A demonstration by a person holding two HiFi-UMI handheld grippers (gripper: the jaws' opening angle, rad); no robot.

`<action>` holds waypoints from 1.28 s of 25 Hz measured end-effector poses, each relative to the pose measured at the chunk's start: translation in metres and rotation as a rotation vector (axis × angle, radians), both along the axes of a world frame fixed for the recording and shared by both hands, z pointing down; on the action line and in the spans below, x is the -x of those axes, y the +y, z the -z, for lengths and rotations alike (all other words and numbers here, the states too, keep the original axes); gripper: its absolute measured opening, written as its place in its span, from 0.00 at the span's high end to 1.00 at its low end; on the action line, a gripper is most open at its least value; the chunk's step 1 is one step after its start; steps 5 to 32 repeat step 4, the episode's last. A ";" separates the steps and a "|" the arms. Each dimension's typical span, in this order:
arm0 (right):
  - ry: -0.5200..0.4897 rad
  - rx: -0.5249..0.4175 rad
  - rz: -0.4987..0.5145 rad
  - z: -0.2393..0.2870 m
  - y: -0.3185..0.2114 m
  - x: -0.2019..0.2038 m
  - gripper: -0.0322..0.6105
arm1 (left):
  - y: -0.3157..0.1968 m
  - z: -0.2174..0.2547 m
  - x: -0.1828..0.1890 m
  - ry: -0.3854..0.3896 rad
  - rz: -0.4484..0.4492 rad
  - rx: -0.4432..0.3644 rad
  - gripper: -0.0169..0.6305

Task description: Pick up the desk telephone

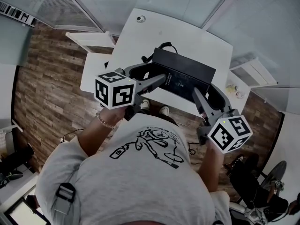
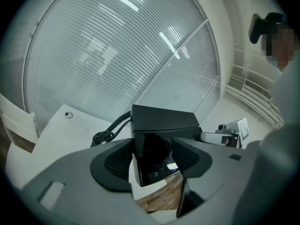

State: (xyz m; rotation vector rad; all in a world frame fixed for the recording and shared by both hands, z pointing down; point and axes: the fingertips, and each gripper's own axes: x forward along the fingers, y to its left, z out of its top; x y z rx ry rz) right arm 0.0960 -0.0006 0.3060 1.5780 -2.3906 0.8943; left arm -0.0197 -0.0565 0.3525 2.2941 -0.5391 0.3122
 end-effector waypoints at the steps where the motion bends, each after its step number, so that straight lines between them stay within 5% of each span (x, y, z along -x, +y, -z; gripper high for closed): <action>1: -0.002 0.001 -0.002 0.000 0.000 0.000 0.65 | 0.000 0.000 0.000 -0.001 -0.001 -0.001 0.57; 32: -0.005 0.002 -0.006 -0.001 0.000 -0.001 0.65 | 0.000 -0.001 -0.001 0.000 -0.004 0.000 0.57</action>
